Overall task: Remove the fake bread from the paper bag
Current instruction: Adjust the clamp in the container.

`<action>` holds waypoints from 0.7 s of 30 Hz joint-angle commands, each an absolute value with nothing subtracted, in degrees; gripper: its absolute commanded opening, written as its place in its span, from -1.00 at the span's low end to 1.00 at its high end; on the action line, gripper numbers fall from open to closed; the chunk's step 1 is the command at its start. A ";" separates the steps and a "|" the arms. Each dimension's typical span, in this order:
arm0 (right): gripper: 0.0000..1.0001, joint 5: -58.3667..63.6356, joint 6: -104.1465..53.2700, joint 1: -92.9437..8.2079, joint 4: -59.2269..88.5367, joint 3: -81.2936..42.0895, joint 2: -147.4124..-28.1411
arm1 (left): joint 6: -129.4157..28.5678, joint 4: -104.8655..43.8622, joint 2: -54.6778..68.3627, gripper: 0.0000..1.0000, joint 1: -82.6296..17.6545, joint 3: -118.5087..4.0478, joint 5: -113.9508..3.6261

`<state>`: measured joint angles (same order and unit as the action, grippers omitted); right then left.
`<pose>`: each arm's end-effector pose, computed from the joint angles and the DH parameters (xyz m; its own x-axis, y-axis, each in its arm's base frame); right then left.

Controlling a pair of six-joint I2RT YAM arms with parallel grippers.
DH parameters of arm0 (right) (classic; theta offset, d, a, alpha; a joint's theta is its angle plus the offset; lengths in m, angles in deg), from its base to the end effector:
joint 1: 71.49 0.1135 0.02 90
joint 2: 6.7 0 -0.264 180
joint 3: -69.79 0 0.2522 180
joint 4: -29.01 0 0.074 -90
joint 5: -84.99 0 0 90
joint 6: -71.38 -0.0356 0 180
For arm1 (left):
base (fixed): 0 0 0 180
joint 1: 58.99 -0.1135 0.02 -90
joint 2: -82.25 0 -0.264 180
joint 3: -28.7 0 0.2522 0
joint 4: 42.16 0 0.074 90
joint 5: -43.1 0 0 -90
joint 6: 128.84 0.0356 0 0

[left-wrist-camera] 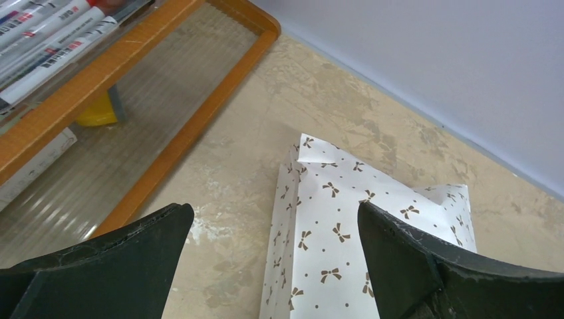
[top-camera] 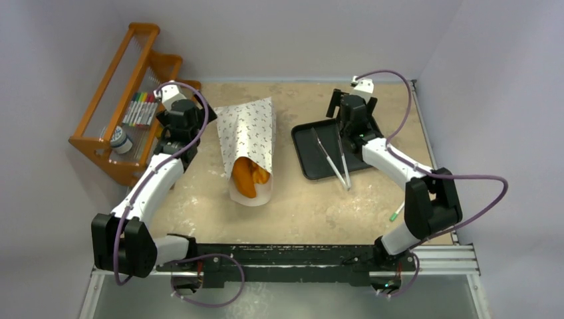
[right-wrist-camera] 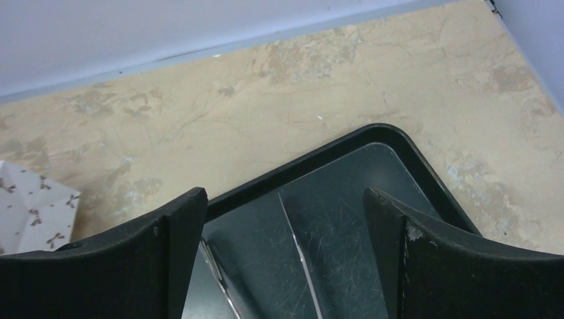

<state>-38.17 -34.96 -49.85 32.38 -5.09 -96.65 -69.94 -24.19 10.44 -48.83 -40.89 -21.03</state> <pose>0.3464 0.1165 0.2909 -0.1277 0.2027 -0.9709 0.2345 0.9573 0.1691 0.2873 -0.0357 0.3179 -0.1647 -0.4427 -0.8814 -0.3847 0.8517 -0.3558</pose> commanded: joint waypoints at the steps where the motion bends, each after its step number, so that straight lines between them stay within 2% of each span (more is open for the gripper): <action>1: 0.76 -36.29 -32.09 -48.39 33.10 -3.66 -92.17 | -71.94 -25.11 10.82 0.99 -48.62 -41.40 -16.61; 5: 0.71 -36.75 -28.29 -45.51 32.95 -1.90 -91.19 | -73.26 -23.70 10.94 0.99 -48.62 -41.86 -15.12; 10: 0.69 -35.87 -27.95 -42.97 25.07 -3.79 -94.30 | -73.49 -22.44 10.45 1.00 -48.66 -42.68 -13.15; 15: 0.62 -33.22 -27.95 -42.04 21.17 -4.10 -97.18 | -73.98 -20.94 6.31 1.00 -48.70 -45.41 -14.66; 21: 0.62 -32.96 -29.74 -41.44 15.75 -4.39 -98.01 | -74.20 -19.15 0.81 1.00 -48.70 -48.48 -16.71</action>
<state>-33.50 -28.86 -41.89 19.59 -2.49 -98.97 -72.95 -19.67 2.44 -48.83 -45.07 -15.63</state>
